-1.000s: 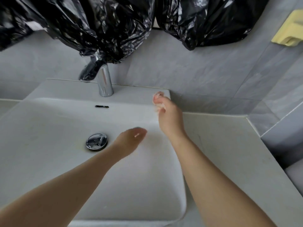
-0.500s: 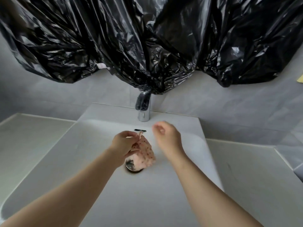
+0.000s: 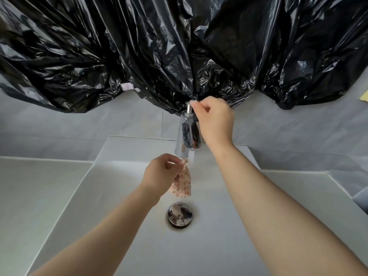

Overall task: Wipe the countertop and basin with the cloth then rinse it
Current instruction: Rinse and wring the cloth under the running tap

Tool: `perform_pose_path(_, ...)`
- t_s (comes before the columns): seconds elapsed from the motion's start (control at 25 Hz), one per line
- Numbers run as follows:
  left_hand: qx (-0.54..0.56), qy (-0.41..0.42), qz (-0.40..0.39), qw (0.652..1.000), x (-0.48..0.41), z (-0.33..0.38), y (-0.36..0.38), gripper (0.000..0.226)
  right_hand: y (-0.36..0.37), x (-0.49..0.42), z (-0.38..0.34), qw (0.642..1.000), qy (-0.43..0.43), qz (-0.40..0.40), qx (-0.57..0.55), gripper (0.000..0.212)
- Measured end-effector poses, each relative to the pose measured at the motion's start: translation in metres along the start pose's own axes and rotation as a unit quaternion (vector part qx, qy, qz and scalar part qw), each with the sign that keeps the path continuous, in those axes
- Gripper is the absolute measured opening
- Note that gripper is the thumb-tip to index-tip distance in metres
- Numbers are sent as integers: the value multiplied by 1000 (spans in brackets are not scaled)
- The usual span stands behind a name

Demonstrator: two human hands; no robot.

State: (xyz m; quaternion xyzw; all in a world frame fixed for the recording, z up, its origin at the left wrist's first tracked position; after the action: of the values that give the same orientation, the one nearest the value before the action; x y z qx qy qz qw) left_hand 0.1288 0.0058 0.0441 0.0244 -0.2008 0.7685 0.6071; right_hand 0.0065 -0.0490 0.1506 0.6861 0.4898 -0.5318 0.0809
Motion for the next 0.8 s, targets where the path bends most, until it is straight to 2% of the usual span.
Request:
perform_pose_path(0.12,-1,15,0,1000,5,-4,3,12,-6,16,1,997,61,19,-41,26)
perform_pose_path(0.16,3,13,-3,1000,7,-7,5,13,-9,36,6,993,103,23,-56,27)
perform_pose_path(0.24,19,5,-9,1000,11,-14,11,14,-2,92,21,974,216,-23,-68,28)
perform_pose_path(0.28,41,-2,-16,999,13,-18,15,15,5,118,27,954,277,-64,-101,27)
perform_pose_path(0.36,114,-28,-41,992,13,-27,22,15,19,155,26,890,374,-136,-224,27)
perform_pose_path(0.44,188,-53,-69,978,14,-35,27,9,23,171,17,828,418,-163,-337,20)
perform_pose_path(0.48,215,-57,-75,972,14,-38,28,12,22,174,15,812,429,-161,-362,19)
perform_pose_path(0.52,235,-58,-79,967,14,-40,29,11,22,175,17,809,433,-154,-367,22)
perform_pose_path(0.6,237,-57,-77,967,11,-45,31,3,20,178,24,848,405,-156,-304,18)
perform_pose_path(0.68,179,-63,-83,978,6,-52,35,14,20,177,34,880,388,-126,-245,13)
perform_pose_path(0.8,147,-98,-144,974,3,-63,43,21,20,172,43,885,393,-46,-245,20)
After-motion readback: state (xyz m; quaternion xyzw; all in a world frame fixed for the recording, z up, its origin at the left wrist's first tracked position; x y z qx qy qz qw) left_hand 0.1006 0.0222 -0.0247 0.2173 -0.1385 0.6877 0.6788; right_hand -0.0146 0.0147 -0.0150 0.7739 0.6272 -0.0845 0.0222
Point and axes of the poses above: each hand's wrist, its own x-axis away from the middle knuckle, its own y-axis out of the palm, z = x × y, the point moved 3 cm from there along -x, towards the middle knuckle, and after that the axes turned 13 degrees about -y, right-handed, at the moved point
